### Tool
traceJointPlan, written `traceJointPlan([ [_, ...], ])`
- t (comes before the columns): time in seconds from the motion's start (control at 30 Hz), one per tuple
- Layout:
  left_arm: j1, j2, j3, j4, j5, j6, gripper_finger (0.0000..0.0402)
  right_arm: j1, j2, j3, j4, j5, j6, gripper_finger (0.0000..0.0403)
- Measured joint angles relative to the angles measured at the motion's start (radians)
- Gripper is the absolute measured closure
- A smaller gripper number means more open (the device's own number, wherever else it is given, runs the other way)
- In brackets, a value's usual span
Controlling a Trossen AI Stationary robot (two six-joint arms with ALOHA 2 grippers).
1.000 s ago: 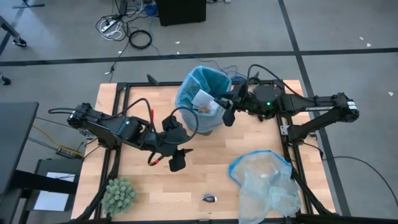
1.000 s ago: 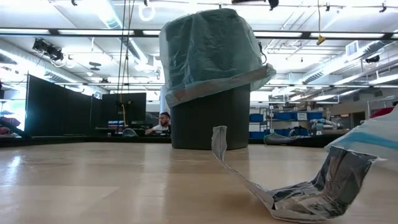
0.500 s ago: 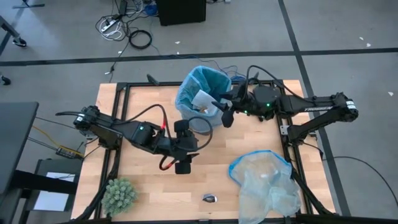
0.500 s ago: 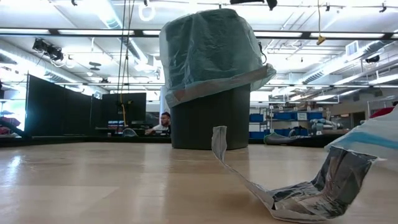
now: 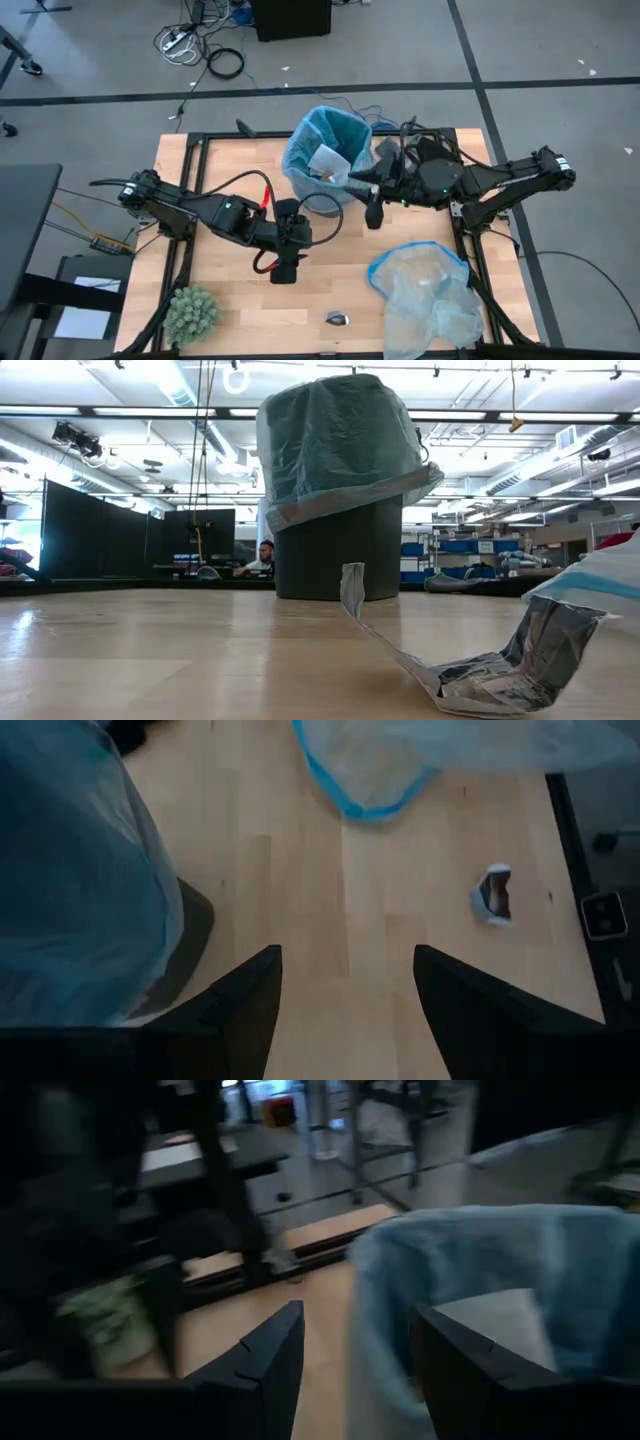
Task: Place trash/remove bag and relplace
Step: Put the plastic wrapper into the trash bin
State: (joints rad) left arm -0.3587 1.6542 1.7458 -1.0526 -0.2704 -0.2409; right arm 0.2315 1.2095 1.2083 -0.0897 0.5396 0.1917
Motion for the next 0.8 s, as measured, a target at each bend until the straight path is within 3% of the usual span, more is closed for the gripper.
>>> traceJointPlan([
  [0.13,0.025,-0.004,0.001,-0.001,0.016,0.003,0.0165,0.049,0.0,0.0,0.005,-0.052,0.039,0.0235],
  [0.43,0.104,0.021,-0.03,0.024,0.029,0.131,0.0165,0.136,0.0,0.0,0.001,-0.05,0.135,0.0235],
  [0.67,0.137,0.023,-0.254,0.195,0.178,0.163,0.0165,0.206,0.0,0.0,-0.019,-0.024,0.155,0.0235],
  [0.8,0.137,0.023,-0.409,0.376,0.242,0.179,0.0165,0.23,0.0,0.0,-0.021,0.031,0.158,0.0235],
])
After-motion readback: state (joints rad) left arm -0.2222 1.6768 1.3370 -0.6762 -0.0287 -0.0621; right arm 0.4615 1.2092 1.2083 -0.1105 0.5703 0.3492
